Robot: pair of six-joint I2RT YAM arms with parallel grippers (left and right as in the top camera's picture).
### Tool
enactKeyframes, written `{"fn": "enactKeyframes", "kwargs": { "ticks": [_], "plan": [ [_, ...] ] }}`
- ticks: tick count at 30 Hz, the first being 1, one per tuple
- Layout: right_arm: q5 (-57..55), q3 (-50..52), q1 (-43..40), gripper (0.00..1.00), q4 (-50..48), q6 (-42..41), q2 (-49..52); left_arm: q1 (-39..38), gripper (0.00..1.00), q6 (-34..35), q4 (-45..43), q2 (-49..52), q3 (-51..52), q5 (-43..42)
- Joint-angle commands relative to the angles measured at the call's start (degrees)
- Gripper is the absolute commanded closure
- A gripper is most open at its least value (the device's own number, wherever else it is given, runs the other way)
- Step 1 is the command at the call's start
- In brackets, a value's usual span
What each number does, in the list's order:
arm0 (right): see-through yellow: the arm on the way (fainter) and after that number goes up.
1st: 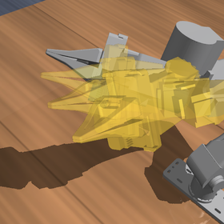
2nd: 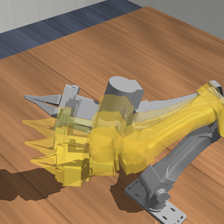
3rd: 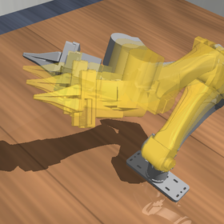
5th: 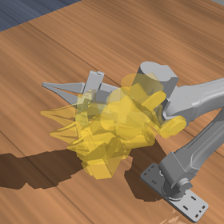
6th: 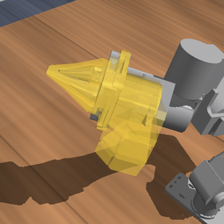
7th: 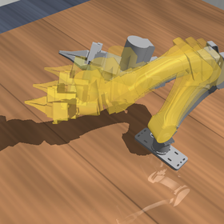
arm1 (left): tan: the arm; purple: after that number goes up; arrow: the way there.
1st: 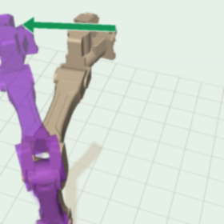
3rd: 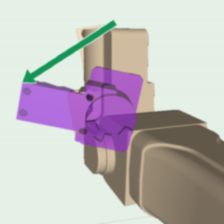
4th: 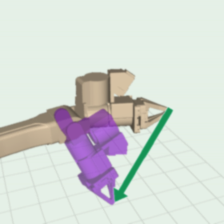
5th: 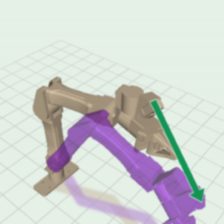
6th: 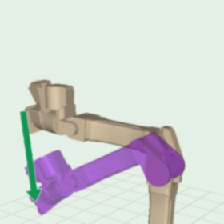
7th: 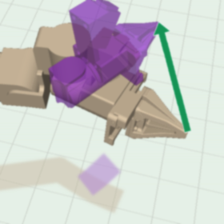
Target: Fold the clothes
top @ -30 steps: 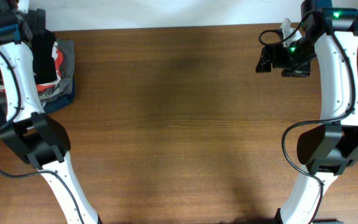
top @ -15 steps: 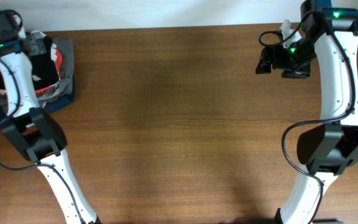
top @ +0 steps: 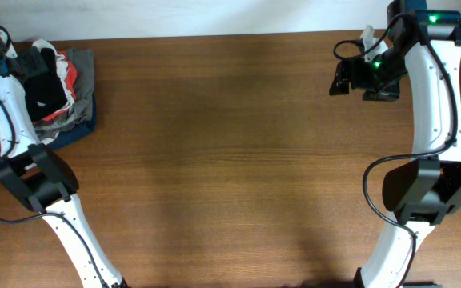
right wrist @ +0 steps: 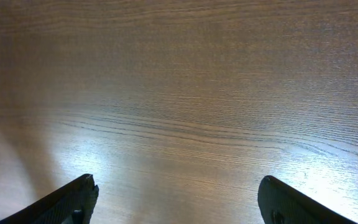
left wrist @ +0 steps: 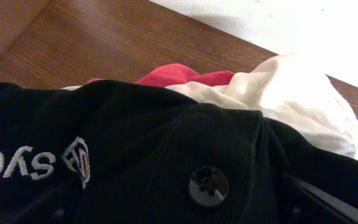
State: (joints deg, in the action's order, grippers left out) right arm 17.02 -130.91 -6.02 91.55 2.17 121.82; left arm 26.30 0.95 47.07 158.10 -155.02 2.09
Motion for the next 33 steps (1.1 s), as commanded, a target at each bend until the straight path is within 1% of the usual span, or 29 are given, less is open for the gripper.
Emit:
{"fn": "enactKeyframes", "kwargs": {
  "ticks": [1, 4, 5, 7, 8, 12, 17, 21, 25, 27, 30, 33],
  "plan": [
    [0.39, 0.22, 0.07, 0.12, 0.24, 0.57, 0.48, 2.29, 0.00, 2.67, 7.61, 15.34, 5.90, 0.90],
    [0.35, 0.22, 0.04, 0.12, 0.07, 0.59, 0.48, 1.68, 0.01, 2.69, 9.03, 15.23, 0.76, -3.02],
    [0.35, 0.22, 0.04, 0.08, -0.09, 0.61, 0.48, 1.57, 0.01, 2.69, 9.92, 15.19, -1.81, -4.63],
    [0.33, 0.20, 0.04, 0.05, -0.50, 0.63, 0.48, 1.31, 0.01, 2.69, 12.39, 15.12, -7.98, -7.21],
    [0.31, 0.20, 0.02, 0.01, -0.83, 0.63, 0.48, 1.22, 0.01, 2.69, 13.79, 15.12, -11.41, -8.24],
    [-1.46, 0.07, -0.13, 0.01, -3.02, 0.61, 0.46, 0.83, 0.01, 2.71, 20.09, 15.08, -25.29, -9.88],
    [-6.29, -4.37, -0.17, 0.01, -3.96, 0.63, 0.37, 0.11, 0.01, 2.64, 22.05, 7.15, -24.85, -9.81],
    [-7.39, -11.82, -0.17, 0.01, -3.85, 1.75, 0.26, -0.46, 0.01, 2.38, 23.98, 1.25, -24.85, -9.86],
    [-7.39, -21.49, -0.17, 0.01, -2.99, 1.95, 0.04, -0.98, 0.01, 1.99, 26.60, -4.81, -24.85, -9.84],
    [-7.41, -27.30, -0.17, 0.01, -1.42, 1.97, 0.02, -1.18, 0.01, 0.85, 28.72, -8.57, -24.85, -9.86],
    [-7.41, -33.03, -0.17, 0.01, 2.10, 2.12, -0.04, -1.75, 0.01, 0.72, 32.11, -12.70, -24.85, -9.84],
    [-7.37, -36.72, -0.15, 0.01, 5.84, 2.10, -0.22, -2.54, 0.01, 0.72, 35.76, -15.78, -24.85, -9.84]
  ]
}}
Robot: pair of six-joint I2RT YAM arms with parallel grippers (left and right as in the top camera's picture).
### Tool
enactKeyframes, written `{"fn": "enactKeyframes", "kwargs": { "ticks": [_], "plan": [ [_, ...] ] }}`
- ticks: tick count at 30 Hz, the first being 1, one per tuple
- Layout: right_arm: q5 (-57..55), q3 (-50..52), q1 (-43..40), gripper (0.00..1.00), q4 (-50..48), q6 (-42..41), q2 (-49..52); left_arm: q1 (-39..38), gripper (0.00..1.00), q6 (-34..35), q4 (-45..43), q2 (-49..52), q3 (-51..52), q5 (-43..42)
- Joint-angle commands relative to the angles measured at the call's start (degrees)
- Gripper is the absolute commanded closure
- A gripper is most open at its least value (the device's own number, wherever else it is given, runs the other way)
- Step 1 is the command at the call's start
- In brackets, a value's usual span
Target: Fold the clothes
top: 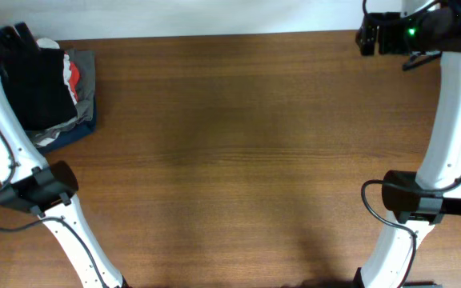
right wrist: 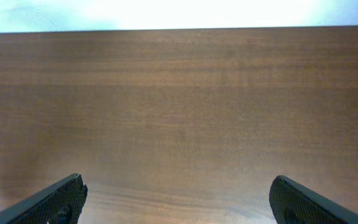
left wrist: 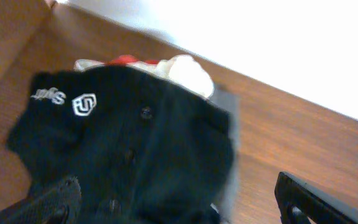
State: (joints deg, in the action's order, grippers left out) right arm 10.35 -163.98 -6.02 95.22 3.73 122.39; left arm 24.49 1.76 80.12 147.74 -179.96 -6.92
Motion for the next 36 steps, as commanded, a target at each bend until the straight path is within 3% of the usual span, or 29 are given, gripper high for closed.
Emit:
{"fn": "enactKeyframes", "kwargs": {
  "ticks": [1, 8, 14, 19, 25, 31, 36],
  "plan": [
    [-0.31, -4.07, 0.02, 0.01, 2.12, 0.33, -1.36, -1.29, 0.01, -0.07, 4.98, -6.78, 0.09, -0.85],
    [0.24, -4.04, 1.73, 0.01, 2.12, -2.71, -6.80, -5.01, 0.01, -0.07, 16.59, -10.95, 0.15, -0.87],
    [-0.28, -0.31, 1.95, 0.01, 2.12, -2.64, -16.35, -8.37, 0.01, -0.09, 16.59, -13.18, 2.25, -7.54],
    [-5.14, 16.68, 1.92, 0.01, 2.12, -2.67, -29.33, -12.41, 0.01, -0.59, 16.61, -17.94, 11.13, -7.15],
    [-10.40, 39.89, 1.88, 0.01, 2.10, -2.71, -42.21, -18.05, 0.01, -1.16, 16.59, -26.18, 31.06, 2.01],
    [-10.43, 53.27, 1.88, 0.01, 2.05, -3.34, -45.57, -22.77, 0.01, -1.16, 11.26, -27.65, 41.51, 2.25],
    [-10.40, 58.21, 1.88, 0.01, 2.10, -3.34, -43.41, -25.42, 0.01, -1.14, 4.59, -27.63, 48.37, 2.23]
  ]
}}
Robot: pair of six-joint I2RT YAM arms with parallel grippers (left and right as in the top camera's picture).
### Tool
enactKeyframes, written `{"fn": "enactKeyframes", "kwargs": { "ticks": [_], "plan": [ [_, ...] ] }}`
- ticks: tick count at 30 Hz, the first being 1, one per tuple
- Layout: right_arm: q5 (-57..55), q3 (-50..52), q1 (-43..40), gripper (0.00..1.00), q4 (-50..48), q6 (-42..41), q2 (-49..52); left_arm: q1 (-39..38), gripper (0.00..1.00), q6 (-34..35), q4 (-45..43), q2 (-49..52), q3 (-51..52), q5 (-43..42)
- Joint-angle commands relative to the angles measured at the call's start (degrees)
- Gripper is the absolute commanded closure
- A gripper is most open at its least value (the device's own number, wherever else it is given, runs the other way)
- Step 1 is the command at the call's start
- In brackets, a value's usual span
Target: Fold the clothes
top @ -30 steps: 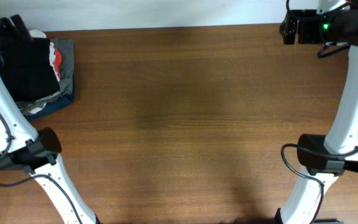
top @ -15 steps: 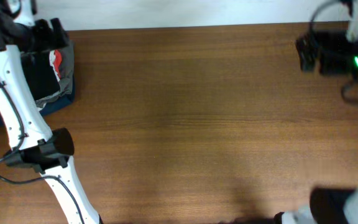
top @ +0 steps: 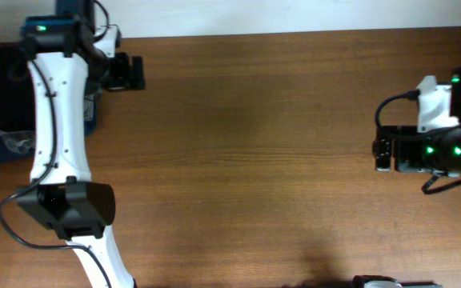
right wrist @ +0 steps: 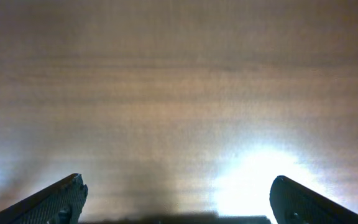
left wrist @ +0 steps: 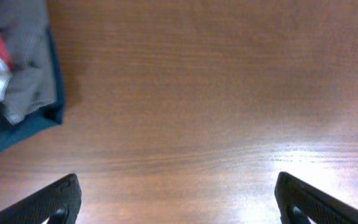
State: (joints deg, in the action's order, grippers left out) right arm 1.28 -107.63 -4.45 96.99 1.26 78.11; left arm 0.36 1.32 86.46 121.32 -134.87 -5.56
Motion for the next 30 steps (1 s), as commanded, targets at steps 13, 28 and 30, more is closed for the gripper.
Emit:
{"fn": "enactKeyframes", "kwargs": {
  "ticks": [13, 28, 30],
  "plan": [
    [1.42, 2.47, 0.31, 0.01, 0.33, -0.87, 3.69, -4.11, 0.01, -0.72, -10.38, -1.05, 11.96, 0.70],
    [19.39, 2.47, 0.31, 0.01, 0.15, 0.04, 3.76, -4.11, 0.01, -0.72, -10.38, -1.05, 11.96, 0.70],
    [16.44, 2.47, 0.31, 0.01, 0.20, 0.00, 3.76, -4.11, 0.01, -0.72, -10.38, -1.05, 11.96, 0.70]
  ]
}}
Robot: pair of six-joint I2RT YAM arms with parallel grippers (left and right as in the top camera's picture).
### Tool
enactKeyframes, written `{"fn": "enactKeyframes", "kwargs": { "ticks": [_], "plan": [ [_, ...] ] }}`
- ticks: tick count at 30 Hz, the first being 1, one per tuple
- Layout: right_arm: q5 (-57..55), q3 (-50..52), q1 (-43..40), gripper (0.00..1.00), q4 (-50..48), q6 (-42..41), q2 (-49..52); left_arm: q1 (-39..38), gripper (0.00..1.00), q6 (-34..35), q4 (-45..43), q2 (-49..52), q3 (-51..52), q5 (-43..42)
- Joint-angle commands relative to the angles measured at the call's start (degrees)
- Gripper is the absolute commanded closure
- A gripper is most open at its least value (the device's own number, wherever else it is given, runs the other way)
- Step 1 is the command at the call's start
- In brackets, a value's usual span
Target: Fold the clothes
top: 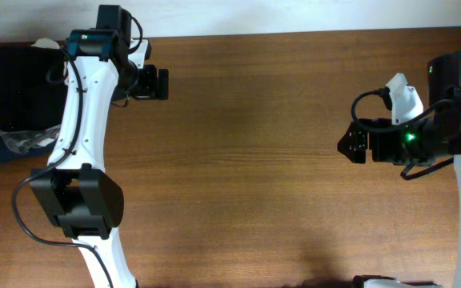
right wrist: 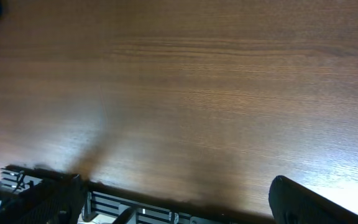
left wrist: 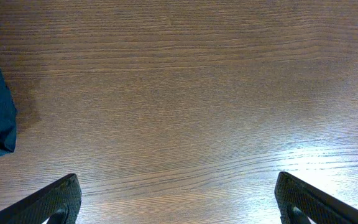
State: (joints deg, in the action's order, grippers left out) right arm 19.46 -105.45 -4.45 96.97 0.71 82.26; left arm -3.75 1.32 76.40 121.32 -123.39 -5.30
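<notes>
The clothes pile (top: 22,96) lies at the table's far left, with a black garment (top: 14,72) on top and a blue one (top: 5,150) underneath. Only a blue edge of the pile shows in the left wrist view. My left gripper (top: 161,83) hangs open to the right of the pile over bare wood, its fingers (left wrist: 59,200) wide apart and holding nothing. My right gripper (top: 349,146) is open over the right half of the table, far from the clothes, with its fingers (right wrist: 306,202) spread and nothing in them.
The brown wooden table (top: 246,160) fills the overhead view. In the right wrist view the table's near edge (right wrist: 166,202) shows, with a dark slatted frame (right wrist: 142,214) below it. White wall runs along the back edge (top: 294,16).
My left gripper has shifted a little further right, away from the pile. My right gripper has moved left toward the table's middle, and its camera now looks at the near table edge.
My left gripper was first pressed close against the black shirt on the pile. Then it stood open above the pile with the shirt lying there. Later it was right of the pile over bare wood, now further right. My right gripper went from the back right corner to mid-right.
</notes>
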Motion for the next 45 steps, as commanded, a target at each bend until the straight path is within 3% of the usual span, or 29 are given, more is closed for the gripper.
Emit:
{"fn": "enactKeyframes", "kwargs": {
  "ticks": [1, 4, 8, 12, 18, 27, 36, 45],
  "plan": [
    [-1.92, 0.28, 0.31, 0.01, 0.15, 0.57, -0.39, 0.00, 0.01, -0.72, -0.33, -1.05, 0.48, 0.44],
    [-3.34, 0.28, 0.31, 0.01, -2.95, 0.57, -0.42, 0.00, 0.01, -0.72, -0.33, -1.05, 0.48, 0.44],
    [-3.45, 2.64, 0.48, 0.01, -18.38, 0.59, -3.37, 0.00, 0.01, -0.72, -0.33, -1.05, 0.48, 0.44],
    [-3.45, 12.28, 0.48, 0.01, -34.23, 0.98, -9.44, 0.00, 0.00, -0.72, -0.33, -1.05, 0.48, 0.44],
    [-3.65, 39.36, 0.33, 0.01, -60.63, 5.09, -24.02, 0.00, 0.01, -0.72, -0.33, -1.05, 0.48, 0.44],
    [-5.18, 78.99, 0.31, 0.01, -86.51, 5.07, -51.23, 0.00, 0.01, -0.72, -0.33, -1.05, 0.48, 0.44],
    [-5.16, 98.31, 0.31, 0.01, -89.72, 5.05, -70.10, 0.00, 0.01, -0.72, -0.33, -1.05, 0.48, 0.44],
    [-4.74, 104.21, 0.31, 0.01, -91.82, 4.83, -77.20, 0.00, 0.01, -0.72, -0.33, -1.05, 0.48, 0.44]
  ]
}}
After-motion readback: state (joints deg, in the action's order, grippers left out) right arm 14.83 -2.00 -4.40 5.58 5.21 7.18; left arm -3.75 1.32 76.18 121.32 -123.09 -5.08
